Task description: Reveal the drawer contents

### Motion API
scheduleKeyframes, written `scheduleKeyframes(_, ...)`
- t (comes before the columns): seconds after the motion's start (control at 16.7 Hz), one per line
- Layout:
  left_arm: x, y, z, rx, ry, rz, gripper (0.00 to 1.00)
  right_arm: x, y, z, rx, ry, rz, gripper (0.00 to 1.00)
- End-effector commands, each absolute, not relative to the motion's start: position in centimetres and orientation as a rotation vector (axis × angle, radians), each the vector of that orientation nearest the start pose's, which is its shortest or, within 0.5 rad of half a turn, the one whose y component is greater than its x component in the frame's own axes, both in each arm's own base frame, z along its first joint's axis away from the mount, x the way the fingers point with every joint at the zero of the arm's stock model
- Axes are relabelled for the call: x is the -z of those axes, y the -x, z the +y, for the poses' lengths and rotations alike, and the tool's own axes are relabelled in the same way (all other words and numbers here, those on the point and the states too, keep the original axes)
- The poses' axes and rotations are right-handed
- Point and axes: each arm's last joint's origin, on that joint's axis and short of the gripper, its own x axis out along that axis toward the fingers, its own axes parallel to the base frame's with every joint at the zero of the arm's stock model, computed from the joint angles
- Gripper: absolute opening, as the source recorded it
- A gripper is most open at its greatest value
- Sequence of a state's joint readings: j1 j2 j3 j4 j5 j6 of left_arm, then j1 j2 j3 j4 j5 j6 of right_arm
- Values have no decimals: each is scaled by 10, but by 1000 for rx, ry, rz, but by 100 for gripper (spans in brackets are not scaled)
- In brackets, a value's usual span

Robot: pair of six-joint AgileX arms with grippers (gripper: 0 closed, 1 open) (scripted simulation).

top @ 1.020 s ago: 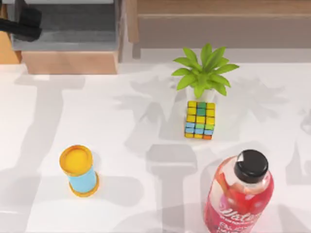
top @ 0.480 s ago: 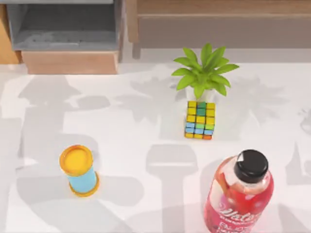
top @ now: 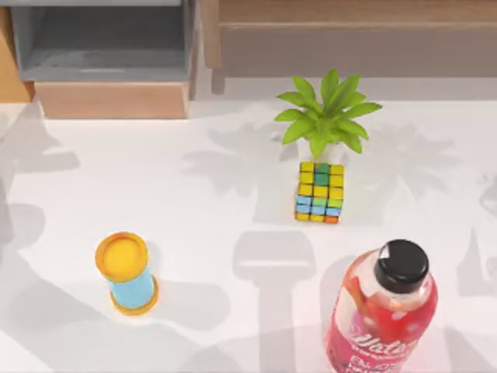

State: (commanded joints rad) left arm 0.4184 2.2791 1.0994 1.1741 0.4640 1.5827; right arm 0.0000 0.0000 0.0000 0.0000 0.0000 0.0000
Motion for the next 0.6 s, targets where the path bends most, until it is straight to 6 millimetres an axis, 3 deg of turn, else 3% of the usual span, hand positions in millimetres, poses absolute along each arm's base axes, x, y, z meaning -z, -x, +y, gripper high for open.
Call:
scheduleKeyframes(0.36, -95, -408, 169, 20, -1569, -15, 100, -160, -106, -1, 0, 0, 0, 100)
scheduleKeyframes(0.6, -95, -423, 170, 16, -1571, -16, 100, -160, -106, -1, 0, 0, 0, 100)
